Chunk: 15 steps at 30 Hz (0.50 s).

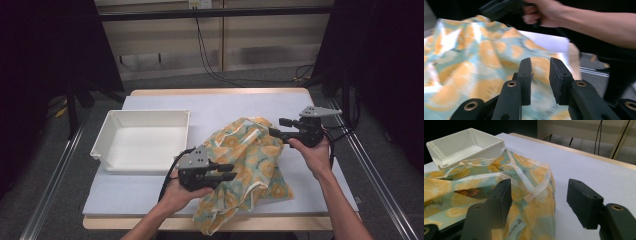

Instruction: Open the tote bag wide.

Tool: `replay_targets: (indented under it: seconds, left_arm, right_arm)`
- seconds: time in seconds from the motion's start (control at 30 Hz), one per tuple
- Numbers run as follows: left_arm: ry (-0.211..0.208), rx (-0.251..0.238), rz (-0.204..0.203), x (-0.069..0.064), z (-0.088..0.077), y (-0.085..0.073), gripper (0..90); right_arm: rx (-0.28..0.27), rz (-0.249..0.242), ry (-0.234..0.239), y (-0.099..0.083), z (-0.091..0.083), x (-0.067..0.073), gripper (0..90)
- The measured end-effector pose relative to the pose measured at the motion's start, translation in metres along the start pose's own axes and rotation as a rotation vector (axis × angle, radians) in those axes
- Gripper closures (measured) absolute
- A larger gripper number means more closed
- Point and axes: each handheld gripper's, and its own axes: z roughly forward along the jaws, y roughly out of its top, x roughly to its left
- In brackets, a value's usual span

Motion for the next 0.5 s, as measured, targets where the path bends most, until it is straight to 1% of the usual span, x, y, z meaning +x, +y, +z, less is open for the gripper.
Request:
replay_targets:
  seconds: [0.03, 0.07, 0.1, 0.13, 0.17, 0.2, 0.23, 0.27, 0.3, 0.33, 0.37, 0.4, 0.47, 0.5]
  left_arm:
    - [0.025, -0.004, -0.011, 0.005, 0.002, 0.001, 71.3]
    - [0.025, -0.004, -0.011, 0.005, 0.002, 0.001, 71.1]
    - [0.037, -0.001, -0.025, 0.011, 0.004, 0.002, 71.1]
    - [0.045, 0.000, -0.032, 0.016, 0.006, 0.003, 70.4]
    - [0.067, 0.007, -0.037, 0.022, 0.007, 0.003, 69.0]
    - [0.080, 0.025, -0.063, 0.034, 0.012, 0.000, 67.8]
    - [0.080, 0.025, -0.063, 0.034, 0.012, 0.000, 67.5]
    - [0.094, 0.033, -0.063, 0.039, 0.014, -0.002, 67.5]
    - [0.105, 0.051, -0.087, 0.045, 0.019, -0.005, 66.4]
    - [0.110, 0.058, -0.088, 0.047, 0.022, -0.007, 66.0]
    - [0.119, 0.077, -0.080, 0.048, 0.023, -0.008, 65.0]
    - [0.119, 0.077, -0.080, 0.048, 0.023, -0.008, 63.4]
    - [0.116, 0.103, -0.078, 0.050, 0.030, -0.012, 59.8]
    - [0.116, 0.103, -0.078, 0.050, 0.030, -0.012, 57.2]
  right_arm:
    - [-0.008, -0.011, 0.000, 0.000, -0.003, 0.002, 40.4]
    - [-0.014, -0.020, 0.002, 0.001, -0.007, 0.005, 45.6]
    - [-0.014, -0.020, 0.002, 0.001, -0.007, 0.005, 45.6]
    - [-0.013, -0.033, 0.016, 0.001, -0.010, 0.008, 49.9]
    - [-0.017, -0.048, 0.066, 0.002, -0.015, 0.017, 57.0]
    - [-0.016, -0.048, 0.096, 0.002, -0.016, 0.021, 61.0]
    - [-0.016, -0.048, 0.096, 0.002, -0.016, 0.021, 61.0]
    - [-0.008, -0.060, 0.118, 0.003, -0.016, 0.026, 63.6]
    - [0.020, -0.072, 0.166, 0.002, -0.013, 0.037, 65.5]
    - [0.031, -0.074, 0.184, 0.001, -0.010, 0.041, 65.9]
    - [0.049, -0.083, 0.195, 0.000, -0.007, 0.045, 65.7]
    - [0.066, -0.091, 0.206, -0.002, -0.002, 0.047, 64.8]
    - [0.103, -0.093, 0.213, -0.005, 0.009, 0.051, 58.2]
    - [0.117, -0.093, 0.209, -0.007, 0.014, 0.052, 55.0]
